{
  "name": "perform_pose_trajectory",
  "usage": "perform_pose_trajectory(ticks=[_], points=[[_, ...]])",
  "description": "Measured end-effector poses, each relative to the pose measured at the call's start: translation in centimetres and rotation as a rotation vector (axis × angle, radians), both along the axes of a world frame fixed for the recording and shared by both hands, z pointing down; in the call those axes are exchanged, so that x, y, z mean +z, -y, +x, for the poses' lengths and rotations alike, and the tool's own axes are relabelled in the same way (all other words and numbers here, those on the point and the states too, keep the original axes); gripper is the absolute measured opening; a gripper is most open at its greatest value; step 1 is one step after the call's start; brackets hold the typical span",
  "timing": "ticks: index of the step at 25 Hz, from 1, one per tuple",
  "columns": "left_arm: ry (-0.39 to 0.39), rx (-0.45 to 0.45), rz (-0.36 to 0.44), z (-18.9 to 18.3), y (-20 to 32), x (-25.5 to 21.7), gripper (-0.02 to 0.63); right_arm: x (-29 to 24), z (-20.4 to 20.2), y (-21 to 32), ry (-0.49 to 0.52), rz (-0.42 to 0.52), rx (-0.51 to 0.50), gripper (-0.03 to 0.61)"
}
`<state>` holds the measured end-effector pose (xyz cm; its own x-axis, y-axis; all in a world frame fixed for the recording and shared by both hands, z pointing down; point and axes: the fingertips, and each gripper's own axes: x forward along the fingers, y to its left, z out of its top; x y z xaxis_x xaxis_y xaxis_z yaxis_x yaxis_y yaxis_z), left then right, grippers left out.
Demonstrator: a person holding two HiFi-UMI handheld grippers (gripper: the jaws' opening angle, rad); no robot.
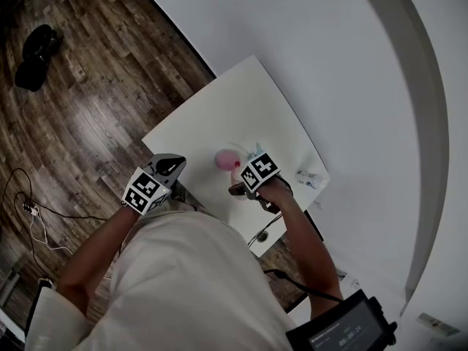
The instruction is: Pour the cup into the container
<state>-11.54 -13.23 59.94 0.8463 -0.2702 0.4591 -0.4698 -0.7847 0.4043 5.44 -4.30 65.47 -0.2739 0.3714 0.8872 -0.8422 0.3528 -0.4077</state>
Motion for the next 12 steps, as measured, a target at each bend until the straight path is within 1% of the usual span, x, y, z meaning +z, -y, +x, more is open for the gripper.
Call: perform_pose_trajectory(ticks=[12], points=[[0.0, -0.004, -0.002, -0.1, -0.16, 0.28, 0.011, -0.18, 0.3, 0.08, -0.003, -0.019, -0.001, 0.38]])
